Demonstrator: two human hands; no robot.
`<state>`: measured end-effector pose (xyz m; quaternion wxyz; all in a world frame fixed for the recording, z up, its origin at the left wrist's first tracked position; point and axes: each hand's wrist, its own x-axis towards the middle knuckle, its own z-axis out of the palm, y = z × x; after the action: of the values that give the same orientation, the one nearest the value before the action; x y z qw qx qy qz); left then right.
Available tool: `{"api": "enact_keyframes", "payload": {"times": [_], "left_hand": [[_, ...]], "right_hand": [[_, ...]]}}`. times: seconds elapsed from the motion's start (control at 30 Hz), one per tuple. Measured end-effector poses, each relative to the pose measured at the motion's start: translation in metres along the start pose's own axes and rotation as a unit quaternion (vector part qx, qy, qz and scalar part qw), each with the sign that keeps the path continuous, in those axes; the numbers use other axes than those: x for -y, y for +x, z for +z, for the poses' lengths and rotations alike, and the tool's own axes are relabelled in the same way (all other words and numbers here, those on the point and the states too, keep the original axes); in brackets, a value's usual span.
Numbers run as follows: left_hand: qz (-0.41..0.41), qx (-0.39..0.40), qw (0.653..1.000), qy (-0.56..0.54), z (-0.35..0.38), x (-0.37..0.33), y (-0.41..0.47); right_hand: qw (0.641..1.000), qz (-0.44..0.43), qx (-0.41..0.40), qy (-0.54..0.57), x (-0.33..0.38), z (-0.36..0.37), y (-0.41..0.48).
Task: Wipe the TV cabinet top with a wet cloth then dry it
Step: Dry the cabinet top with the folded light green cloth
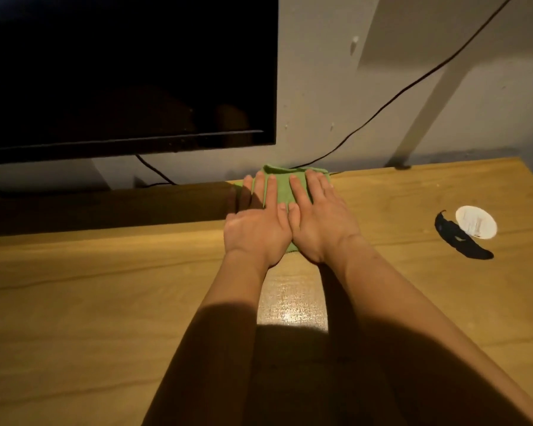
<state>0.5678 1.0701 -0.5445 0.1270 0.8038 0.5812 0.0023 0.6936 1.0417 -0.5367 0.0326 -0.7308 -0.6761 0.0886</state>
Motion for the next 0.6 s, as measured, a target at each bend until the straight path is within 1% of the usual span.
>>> {"api": "enact_keyframes", "payload": {"times": [0.1, 0.23, 0.4, 0.6], "left_hand": [[0.000, -0.006, 1.000, -0.003, 0.000, 0.000, -0.004], [0.021, -0.042, 0.998, 0.034, 0.004, -0.005, -0.047], [0.007, -0.029, 0.999, 0.025, 0.020, -0.016, -0.144], [-0.014, -0.038, 0.999, 0.026, 0.045, -0.040, -0.292]], "right_hand": [[1.000, 0.003, 0.000, 0.014, 0.001, 0.002, -0.005], [1.000, -0.001, 0.009, 0.015, 0.005, 0.004, -0.046], [0.999, -0.012, 0.023, 0.028, 0.016, 0.008, -0.142], [0.999, -0.026, 0.037, 0.022, 0.025, 0.019, -0.289]]}}
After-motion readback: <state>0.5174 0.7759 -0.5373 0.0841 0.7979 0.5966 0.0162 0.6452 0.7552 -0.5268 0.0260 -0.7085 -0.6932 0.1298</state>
